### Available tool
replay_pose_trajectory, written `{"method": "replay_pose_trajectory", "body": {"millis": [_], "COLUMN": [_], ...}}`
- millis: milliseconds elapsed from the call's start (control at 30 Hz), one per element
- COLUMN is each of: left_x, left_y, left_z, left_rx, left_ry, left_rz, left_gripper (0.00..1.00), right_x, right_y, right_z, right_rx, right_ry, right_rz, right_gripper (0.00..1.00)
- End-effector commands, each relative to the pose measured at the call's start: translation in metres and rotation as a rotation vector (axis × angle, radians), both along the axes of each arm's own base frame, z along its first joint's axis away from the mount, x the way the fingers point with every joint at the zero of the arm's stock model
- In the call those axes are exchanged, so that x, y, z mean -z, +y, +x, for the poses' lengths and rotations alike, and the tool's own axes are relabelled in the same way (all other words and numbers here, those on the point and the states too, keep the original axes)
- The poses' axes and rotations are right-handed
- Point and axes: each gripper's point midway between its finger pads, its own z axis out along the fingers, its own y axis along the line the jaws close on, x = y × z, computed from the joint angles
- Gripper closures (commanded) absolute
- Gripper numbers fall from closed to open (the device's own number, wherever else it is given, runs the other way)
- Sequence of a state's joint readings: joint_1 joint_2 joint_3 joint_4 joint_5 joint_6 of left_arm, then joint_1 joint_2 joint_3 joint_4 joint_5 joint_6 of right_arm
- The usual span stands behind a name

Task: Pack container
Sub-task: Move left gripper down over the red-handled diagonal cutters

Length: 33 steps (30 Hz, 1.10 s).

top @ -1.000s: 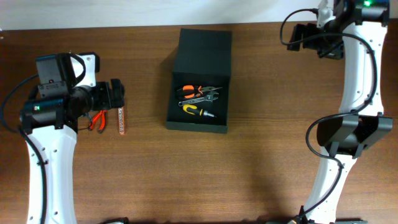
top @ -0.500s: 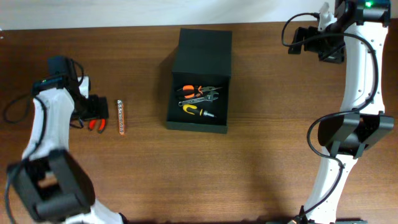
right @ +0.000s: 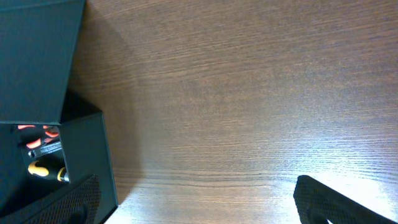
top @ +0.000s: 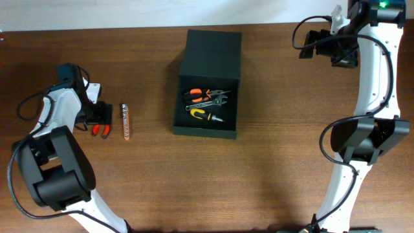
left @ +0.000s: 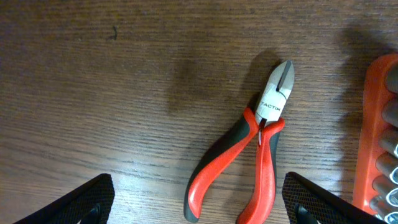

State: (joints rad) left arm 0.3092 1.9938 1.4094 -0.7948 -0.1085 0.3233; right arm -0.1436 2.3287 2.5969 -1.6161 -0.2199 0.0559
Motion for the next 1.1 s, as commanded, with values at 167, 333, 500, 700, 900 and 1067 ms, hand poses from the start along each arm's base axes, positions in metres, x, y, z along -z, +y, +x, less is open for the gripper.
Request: {"method": "replay_pose_trajectory", "body": {"millis": [167, 333, 500, 700, 900, 1067], "left_x": [0.003, 0.003, 0.008, 0.02, 0.022, 0.022], "left_y": [-0.012, -0.022, -0.028, -0.031, -0.03, -0.03], "left_z": [0.011, 0.016, 0.021, 0.021, 0.021, 0.022], "left_rx": [0.071, 0.169, 0.198, 0.204, 0.203, 0.203], "left_ry": [-0.029, -0.032, -0.033, -0.012, -0.012, -0.013], "left_rz": [-0.061, -0.06, -0.057, -0.064, -0.064, -0.064], "left_gripper": [0.09, 0.11, 0.11, 0.18, 0.3, 0.4], "right_x": [-0.014, -0.014, -0.014, -0.014, -0.013, -0.013], "right_y": [0.001, 0.002, 0.002, 0.002, 0.002, 0.002], "right_z": [-0.007, -0.007, -0.007, -0.009, -0.01, -0.01], "right_rx": [0.004, 0.004, 0.004, 0.004, 0.004, 0.004], "right_ry": [-0.018, -0.018, -0.017, -0.007, -0.003, -0.003], "right_rz": [0.004, 0.004, 0.004, 0.005, 0.006, 0.006], "right_gripper": [0.01, 0.01, 0.01, 0.01, 0.01, 0.01]}}
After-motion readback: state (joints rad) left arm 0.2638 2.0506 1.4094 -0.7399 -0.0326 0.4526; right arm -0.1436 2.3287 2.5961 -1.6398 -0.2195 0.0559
